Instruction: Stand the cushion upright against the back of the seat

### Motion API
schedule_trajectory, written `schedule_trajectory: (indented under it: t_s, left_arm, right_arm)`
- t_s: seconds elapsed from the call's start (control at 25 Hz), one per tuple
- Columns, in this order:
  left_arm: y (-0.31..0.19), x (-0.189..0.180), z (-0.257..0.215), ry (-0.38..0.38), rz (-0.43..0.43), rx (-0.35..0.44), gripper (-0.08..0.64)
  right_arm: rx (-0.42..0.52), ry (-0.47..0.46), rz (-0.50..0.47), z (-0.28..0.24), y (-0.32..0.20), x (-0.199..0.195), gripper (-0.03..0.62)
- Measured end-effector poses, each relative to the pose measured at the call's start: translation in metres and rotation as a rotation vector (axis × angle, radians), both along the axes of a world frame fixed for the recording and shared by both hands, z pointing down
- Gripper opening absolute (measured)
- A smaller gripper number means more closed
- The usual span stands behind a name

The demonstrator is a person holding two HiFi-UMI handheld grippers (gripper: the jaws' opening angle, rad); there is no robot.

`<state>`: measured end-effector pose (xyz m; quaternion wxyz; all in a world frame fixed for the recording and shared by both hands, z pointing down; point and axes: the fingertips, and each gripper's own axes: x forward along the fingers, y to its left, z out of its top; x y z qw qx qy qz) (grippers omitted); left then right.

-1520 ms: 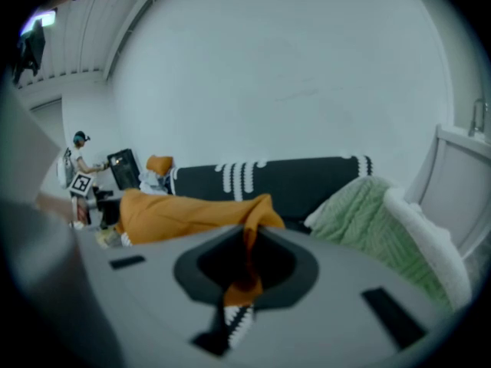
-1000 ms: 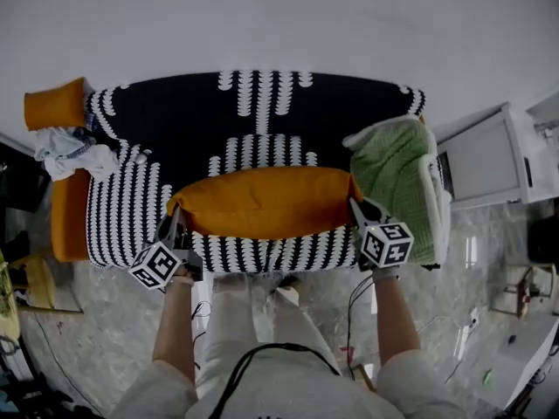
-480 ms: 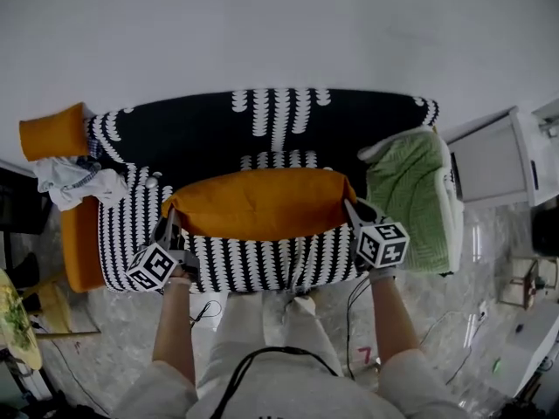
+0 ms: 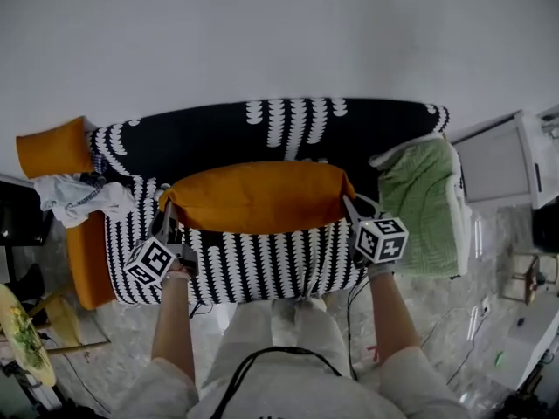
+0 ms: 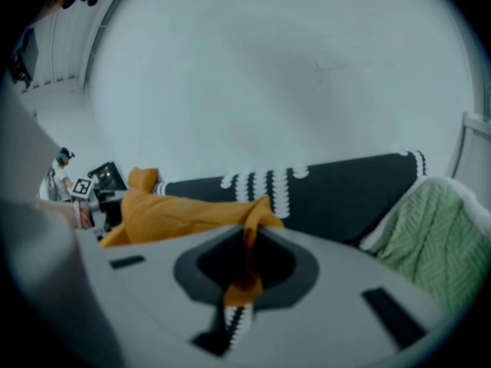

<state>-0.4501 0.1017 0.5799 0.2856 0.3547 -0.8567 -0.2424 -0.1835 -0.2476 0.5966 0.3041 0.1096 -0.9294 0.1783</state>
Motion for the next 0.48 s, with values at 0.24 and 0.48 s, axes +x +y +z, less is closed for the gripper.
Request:
schedule_trajectory:
  t_s: [0.24, 0.48]
  left_arm:
    - [-0.006, -0.025, 0.016, 0.039, 0.006, -0.026, 0.054]
    - [-0.021, -0.05, 0.033, 0.056, 0.025, -0.029, 0.054]
  right_arm:
    - [-0.025, 0.013, 0.058, 0.006, -0.015, -0.03, 0.04]
    - [-0.038, 0.055, 0.113, 0.025, -0.03, -0.055, 0.04]
